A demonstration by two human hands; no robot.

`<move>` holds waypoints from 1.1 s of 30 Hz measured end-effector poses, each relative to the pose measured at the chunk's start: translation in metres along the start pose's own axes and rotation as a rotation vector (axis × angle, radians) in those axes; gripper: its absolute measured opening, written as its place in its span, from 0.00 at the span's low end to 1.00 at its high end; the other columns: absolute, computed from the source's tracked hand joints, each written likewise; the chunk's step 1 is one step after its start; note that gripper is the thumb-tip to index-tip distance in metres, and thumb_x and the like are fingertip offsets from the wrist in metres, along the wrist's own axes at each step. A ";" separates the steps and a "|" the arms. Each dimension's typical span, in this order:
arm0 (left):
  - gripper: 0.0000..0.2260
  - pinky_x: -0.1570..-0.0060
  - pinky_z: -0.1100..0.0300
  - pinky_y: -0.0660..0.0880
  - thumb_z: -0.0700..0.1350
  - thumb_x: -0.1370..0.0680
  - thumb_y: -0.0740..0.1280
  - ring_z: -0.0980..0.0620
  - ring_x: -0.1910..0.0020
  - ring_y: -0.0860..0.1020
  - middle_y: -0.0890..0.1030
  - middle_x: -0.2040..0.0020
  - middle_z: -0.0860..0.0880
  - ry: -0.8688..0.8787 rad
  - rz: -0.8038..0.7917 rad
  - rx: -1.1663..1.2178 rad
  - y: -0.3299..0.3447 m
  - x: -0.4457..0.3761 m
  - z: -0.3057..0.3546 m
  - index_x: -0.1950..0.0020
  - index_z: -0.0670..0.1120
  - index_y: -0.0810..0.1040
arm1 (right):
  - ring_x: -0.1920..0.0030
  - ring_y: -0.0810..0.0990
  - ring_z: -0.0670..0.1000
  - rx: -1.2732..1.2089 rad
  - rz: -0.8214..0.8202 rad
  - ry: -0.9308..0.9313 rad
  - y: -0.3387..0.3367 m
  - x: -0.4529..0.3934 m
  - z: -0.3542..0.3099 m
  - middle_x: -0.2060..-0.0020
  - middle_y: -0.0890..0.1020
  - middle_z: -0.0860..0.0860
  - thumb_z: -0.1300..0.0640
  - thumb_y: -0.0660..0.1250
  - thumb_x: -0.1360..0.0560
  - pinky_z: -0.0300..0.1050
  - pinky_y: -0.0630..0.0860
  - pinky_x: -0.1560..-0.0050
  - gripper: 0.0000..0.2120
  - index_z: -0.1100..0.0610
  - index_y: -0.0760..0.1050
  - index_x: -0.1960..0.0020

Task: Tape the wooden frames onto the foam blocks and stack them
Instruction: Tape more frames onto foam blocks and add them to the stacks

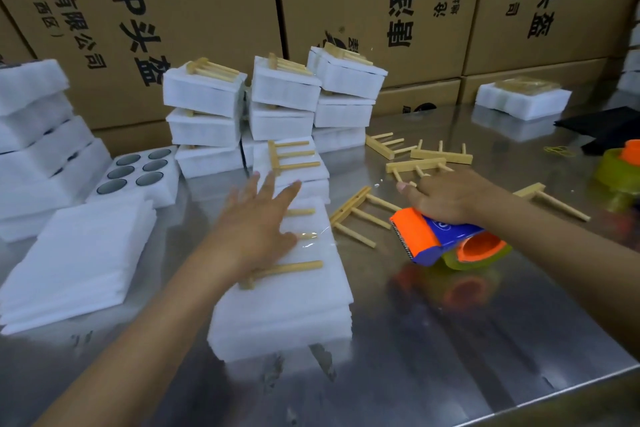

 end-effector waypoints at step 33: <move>0.06 0.27 0.54 0.52 0.52 0.20 0.62 0.63 0.58 0.74 0.78 0.64 0.58 0.281 0.130 0.495 0.037 -0.024 0.092 0.53 0.54 0.77 | 0.62 0.74 0.54 0.334 0.061 0.146 0.008 -0.004 -0.047 0.65 0.76 0.50 0.51 0.51 0.18 0.46 0.60 0.67 0.17 0.53 0.74 0.60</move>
Point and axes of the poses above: each hand's wrist, its own x-axis away from the middle knuckle, its own y-axis out of the palm, z = x × y, the point moved 3 cm from there along -x, towards the middle knuckle
